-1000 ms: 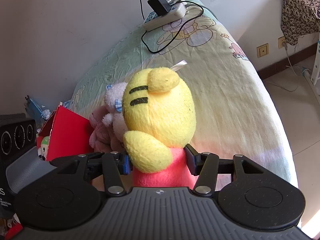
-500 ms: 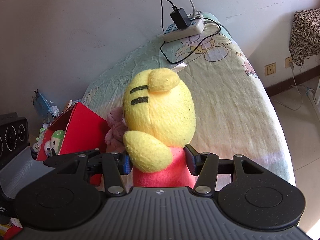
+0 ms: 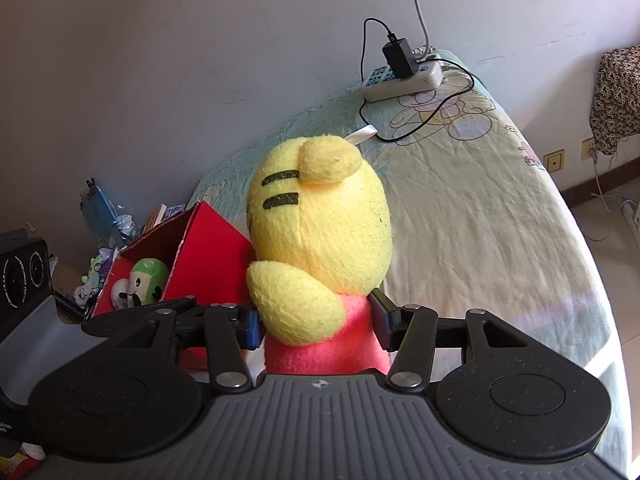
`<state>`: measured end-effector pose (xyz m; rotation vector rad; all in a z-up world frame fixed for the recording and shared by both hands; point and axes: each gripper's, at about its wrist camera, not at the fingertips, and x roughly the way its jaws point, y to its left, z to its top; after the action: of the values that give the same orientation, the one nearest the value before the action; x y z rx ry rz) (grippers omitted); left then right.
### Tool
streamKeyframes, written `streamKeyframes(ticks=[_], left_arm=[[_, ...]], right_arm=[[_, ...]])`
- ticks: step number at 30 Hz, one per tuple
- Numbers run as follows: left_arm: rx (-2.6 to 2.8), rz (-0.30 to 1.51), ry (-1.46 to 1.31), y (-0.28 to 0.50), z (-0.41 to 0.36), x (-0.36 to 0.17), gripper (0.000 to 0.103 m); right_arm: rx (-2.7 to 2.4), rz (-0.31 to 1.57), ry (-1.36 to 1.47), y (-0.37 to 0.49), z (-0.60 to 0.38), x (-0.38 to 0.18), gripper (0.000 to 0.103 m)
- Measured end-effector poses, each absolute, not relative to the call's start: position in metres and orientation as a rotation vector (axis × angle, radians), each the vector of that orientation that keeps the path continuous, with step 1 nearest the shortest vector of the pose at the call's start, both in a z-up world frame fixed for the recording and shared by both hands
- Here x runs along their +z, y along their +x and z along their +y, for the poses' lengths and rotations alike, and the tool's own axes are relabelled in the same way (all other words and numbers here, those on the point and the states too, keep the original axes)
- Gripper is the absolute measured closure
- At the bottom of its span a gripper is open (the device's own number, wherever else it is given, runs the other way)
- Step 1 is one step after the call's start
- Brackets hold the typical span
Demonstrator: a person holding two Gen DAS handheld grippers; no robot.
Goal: Organize objects
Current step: 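Lift the yellow tiger plush and carry it toward the red box, then lower the yellow tiger plush into the red box with both grippers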
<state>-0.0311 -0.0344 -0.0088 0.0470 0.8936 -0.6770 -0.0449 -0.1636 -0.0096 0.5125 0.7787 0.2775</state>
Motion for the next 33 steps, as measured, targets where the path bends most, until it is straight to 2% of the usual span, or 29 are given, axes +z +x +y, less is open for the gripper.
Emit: streamKeyframes(ticks=[17,25,33], left_arm=[[-0.562,0.75,0.007,-0.052,0.111,0.039,0.017],[-0.519,0.721,-0.016,-0.045,0.159,0.043,0.018],[-0.503,0.733,-0.03,-0.028,0.187,0.033,0.018]], right_arm=[[0.409,0.675,0.45,-0.025,-0.035,0.03,0.048],[0.435,0.643,0.412,-0.007,0.01,0.037,0.048],[0.396,0.687,0.418,0.016,0.034,0.027,0.048]])
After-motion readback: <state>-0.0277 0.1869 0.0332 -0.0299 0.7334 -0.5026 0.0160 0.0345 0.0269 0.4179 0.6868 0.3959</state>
